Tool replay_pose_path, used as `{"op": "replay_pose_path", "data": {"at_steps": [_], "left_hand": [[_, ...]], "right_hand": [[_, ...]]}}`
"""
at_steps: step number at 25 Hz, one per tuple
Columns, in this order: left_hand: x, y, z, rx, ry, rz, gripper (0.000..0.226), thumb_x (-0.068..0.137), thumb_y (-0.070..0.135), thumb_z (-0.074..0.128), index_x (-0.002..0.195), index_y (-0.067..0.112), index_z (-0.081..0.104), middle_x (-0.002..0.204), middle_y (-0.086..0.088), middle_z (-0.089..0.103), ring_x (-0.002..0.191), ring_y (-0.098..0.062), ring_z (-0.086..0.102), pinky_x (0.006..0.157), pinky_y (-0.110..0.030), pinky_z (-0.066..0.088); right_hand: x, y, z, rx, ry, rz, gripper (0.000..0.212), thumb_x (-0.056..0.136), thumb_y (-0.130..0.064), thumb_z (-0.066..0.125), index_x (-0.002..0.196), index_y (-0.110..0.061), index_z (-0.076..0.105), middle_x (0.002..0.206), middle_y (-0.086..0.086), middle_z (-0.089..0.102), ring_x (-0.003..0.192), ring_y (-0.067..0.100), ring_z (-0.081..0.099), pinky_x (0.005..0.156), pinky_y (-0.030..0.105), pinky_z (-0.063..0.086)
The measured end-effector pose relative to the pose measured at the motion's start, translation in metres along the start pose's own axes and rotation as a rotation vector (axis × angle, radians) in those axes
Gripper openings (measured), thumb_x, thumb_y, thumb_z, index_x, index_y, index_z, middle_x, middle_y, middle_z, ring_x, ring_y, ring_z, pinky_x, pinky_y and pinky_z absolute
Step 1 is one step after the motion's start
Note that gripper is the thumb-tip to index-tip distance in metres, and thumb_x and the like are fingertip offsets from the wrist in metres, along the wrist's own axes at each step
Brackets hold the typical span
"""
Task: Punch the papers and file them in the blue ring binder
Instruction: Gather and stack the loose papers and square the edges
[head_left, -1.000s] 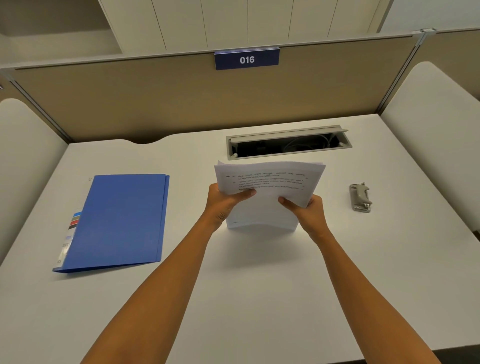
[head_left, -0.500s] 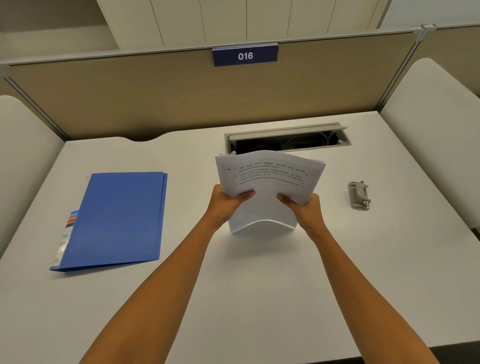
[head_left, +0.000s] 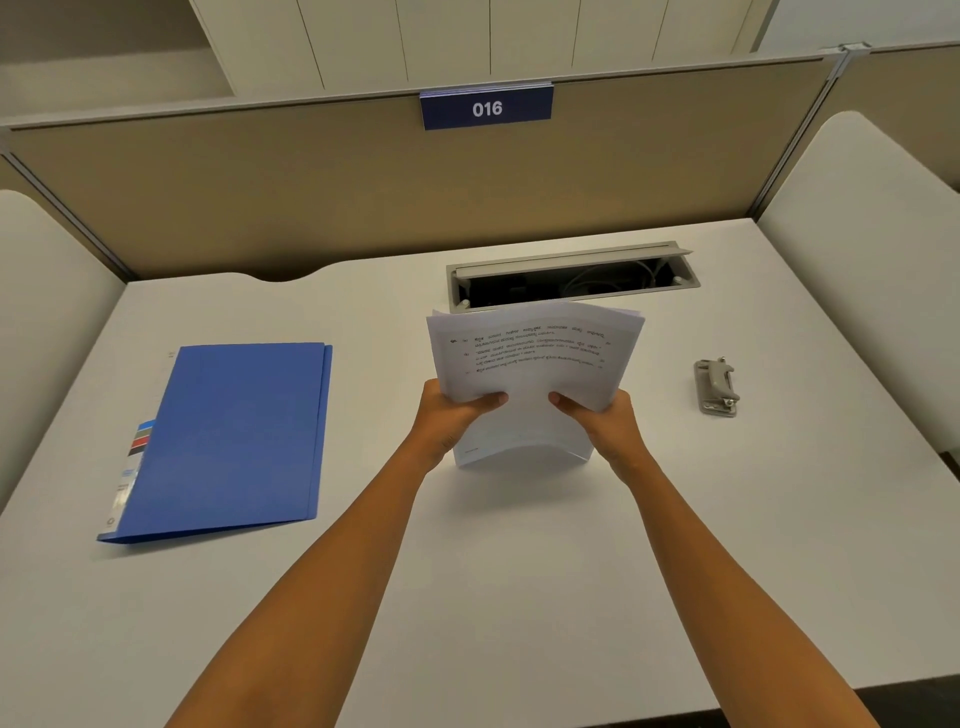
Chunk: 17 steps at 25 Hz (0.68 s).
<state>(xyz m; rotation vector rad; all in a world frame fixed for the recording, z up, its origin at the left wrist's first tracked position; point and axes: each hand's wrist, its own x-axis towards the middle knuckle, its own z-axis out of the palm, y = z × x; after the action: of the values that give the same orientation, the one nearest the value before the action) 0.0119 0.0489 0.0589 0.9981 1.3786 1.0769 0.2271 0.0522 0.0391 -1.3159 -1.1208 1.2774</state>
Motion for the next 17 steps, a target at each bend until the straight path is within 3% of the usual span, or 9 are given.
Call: {"op": "replay_pose_path", "data": {"at_steps": [5, 9, 14, 17], "left_hand": [[0.001, -0.007, 0.001, 0.069, -0.02, -0.008, 0.057, 0.068, 0.016, 0.087, 0.12, 0.018, 0.064, 0.111, -0.004, 0.069, 0.099, -0.02, 0.064, 0.078, -0.029, 0.058], [0.005, -0.012, -0.001, 0.082, 0.005, -0.11, 0.067, 0.063, 0.037, 0.089, 0.119, 0.017, 0.061, 0.111, 0.001, 0.07, 0.098, -0.018, 0.068, 0.081, -0.036, 0.06], [0.004, -0.025, 0.005, 0.133, -0.033, -0.198, 0.043, 0.077, 0.024, 0.08, 0.116, 0.012, 0.066, 0.113, -0.005, 0.071, 0.094, -0.02, 0.07, 0.073, -0.034, 0.06], [0.006, -0.038, 0.011, 0.2, -0.005, -0.27, 0.052, 0.078, 0.014, 0.079, 0.124, 0.012, 0.055, 0.113, -0.011, 0.069, 0.092, -0.024, 0.069, 0.065, -0.031, 0.059]], "right_hand": [[0.001, 0.006, -0.001, -0.03, -0.018, 0.03, 0.043, 0.082, -0.02, 0.074, 0.121, -0.021, 0.057, 0.11, 0.001, 0.066, 0.101, 0.02, 0.062, 0.081, 0.035, 0.058], [0.003, 0.002, -0.011, -0.132, -0.033, 0.031, 0.03, 0.086, -0.03, 0.069, 0.113, -0.018, 0.062, 0.105, 0.001, 0.069, 0.095, 0.023, 0.067, 0.078, 0.035, 0.059], [0.01, 0.014, -0.029, -0.381, -0.01, 0.121, 0.044, 0.088, -0.035, 0.066, 0.122, -0.009, 0.058, 0.111, 0.007, 0.065, 0.092, 0.026, 0.064, 0.077, 0.033, 0.054], [0.014, 0.031, -0.043, -0.451, -0.008, 0.244, 0.047, 0.088, -0.034, 0.066, 0.125, -0.006, 0.057, 0.119, 0.014, 0.064, 0.101, 0.032, 0.063, 0.082, 0.036, 0.052]]}}
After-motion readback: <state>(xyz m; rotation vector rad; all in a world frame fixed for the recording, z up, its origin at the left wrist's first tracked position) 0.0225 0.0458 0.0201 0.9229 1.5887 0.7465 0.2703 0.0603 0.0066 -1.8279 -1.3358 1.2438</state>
